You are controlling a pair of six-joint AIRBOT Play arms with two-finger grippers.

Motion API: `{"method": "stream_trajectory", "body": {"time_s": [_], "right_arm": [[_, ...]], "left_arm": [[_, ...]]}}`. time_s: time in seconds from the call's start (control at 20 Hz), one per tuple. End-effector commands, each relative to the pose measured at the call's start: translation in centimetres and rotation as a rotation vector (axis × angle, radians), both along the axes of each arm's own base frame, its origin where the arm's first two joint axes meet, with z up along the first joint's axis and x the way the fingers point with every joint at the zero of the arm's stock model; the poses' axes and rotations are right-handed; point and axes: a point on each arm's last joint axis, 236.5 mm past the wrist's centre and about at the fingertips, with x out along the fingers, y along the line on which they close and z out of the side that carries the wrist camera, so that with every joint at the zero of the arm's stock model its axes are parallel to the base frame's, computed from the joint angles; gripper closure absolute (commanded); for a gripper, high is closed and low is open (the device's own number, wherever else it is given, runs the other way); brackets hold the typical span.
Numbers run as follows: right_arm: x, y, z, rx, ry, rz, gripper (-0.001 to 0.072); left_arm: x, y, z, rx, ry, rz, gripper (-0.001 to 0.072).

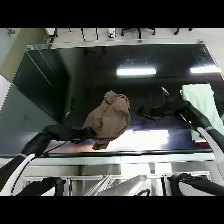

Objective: Fold the shirts.

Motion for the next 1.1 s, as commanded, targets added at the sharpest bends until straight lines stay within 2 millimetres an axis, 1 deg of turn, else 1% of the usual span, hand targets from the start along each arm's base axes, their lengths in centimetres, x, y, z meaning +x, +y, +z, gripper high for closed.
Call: {"method": "stream_trajectory", "body": {"time_s": [0.0, 0.05, 0.1, 0.15, 0.2, 0.25, 0.4, 0.45, 0.5, 0.55, 0.6, 0.65, 0.7, 0.75, 0.8, 0.85, 0.9, 0.95, 1.0, 1.05], "right_arm": [[4.3, 2.9, -2.1, -0.004, -0.001, 0.045, 0.0158], [5.4, 3.2, -2.4, -0.003, -0.005, 0.045, 0.0158], [6.4, 3.4, -2.5, -0.001, -0.01, 0.048, 0.0159], [7.3, 3.7, -2.6, 0.003, -0.013, 0.054, 0.016], [7.9, 4.0, -2.6, 0.007, -0.015, 0.061, 0.0195], [8.7, 4.2, -2.6, 0.01, -0.02, 0.064, 0.0252], [10.0, 4.8, -3.3, 0.024, -0.01, 0.054, 0.0258], [10.2, 5.1, -3.6, 0.029, -0.005, 0.053, 0.035], [10.4, 5.4, -3.9, 0.039, 0.002, 0.05, 0.0467], [10.4, 5.7, -4.2, 0.051, 0.013, 0.047, 0.0549], [10.4, 6.1, -4.4, 0.064, 0.021, 0.044, 0.0698], [10.3, 6.3, -4.3, 0.071, 0.024, 0.045, 0.0691], [10.2, 6.6, -3.9, 0.08, 0.022, 0.05, 0.0692], [10.3, 6.7, -2.7, 0.085, 0.002, 0.073, 0.0693], [10.4, 6.7, -1.2, 0.093, -0.02, 0.09, 0.0693], [11.1, 5.9, 4.6, 0.12, -0.105, 0.111, 0.0693], [11.5, 5.1, 9.3, 0.134, -0.182, 0.12, 0.0693], [11.4, 3.9, 15.1, 0.143, -0.285, 0.125, 0.0692], [10.8, 2.7, 20.8, 0.146, -0.394, 0.128, 0.0692], [9.5, 1.7, 26.7, 0.14, -0.516, 0.134, 0.0692]], "left_arm": [[0.3, -3.5, -1.9, 0.023, 0.0, -0.086, 0.0238], [0.3, -3.6, -2.2, 0.032, 0.021, -0.108, 0.0491], [0.3, -3.4, -2.6, 0.038, 0.048, -0.121, 0.0634], [0.3, -3.0, -2.7, 0.045, 0.064, -0.127, 0.065], [0.5, -2.3, -2.8, 0.051, 0.069, -0.121, 0.0674], [0.8, -1.7, -2.6, 0.053, 0.067, -0.113, 0.0685], [2.4, -0.2, -1.1, 0.038, 0.02, -0.062, 0.0685], [2.8, 0.1, -0.6, 0.035, 0.006, -0.049, 0.0685], [3.1, 0.4, -0.4, 0.033, -0.002, -0.039, 0.0684], [3.3, 0.7, -0.3, 0.033, -0.01, -0.039, 0.0685], [3.4, 0.8, -0.3, 0.034, -0.011, -0.038, 0.0684], [3.5, 1.0, -0.3, 0.034, -0.013, -0.036, 0.0684], [3.6, 1.1, -0.1, 0.032, -0.016, -0.036, 0.0685], [3.9, 1.4, 0.5, 0.027, -0.03, -0.042, 0.0685], [4.3, 1.6, 1.5, 0.017, -0.046, -0.049, 0.0685], [6.0, 2.4, 5.9, -0.016, -0.125, -0.047, 0.0686], [7.4, 3.3, 9.8, -0.035, -0.205, -0.03, 0.0686], [8.9, 4.7, 14.9, -0.048, -0.319, -0.004, 0.0686], [9.8, 6.3, 20.5, -0.049, -0.445, 0.026, 0.0686], [10.1, 8.2, 26.7, -0.039, -0.589, 0.066, 0.0686]]}}
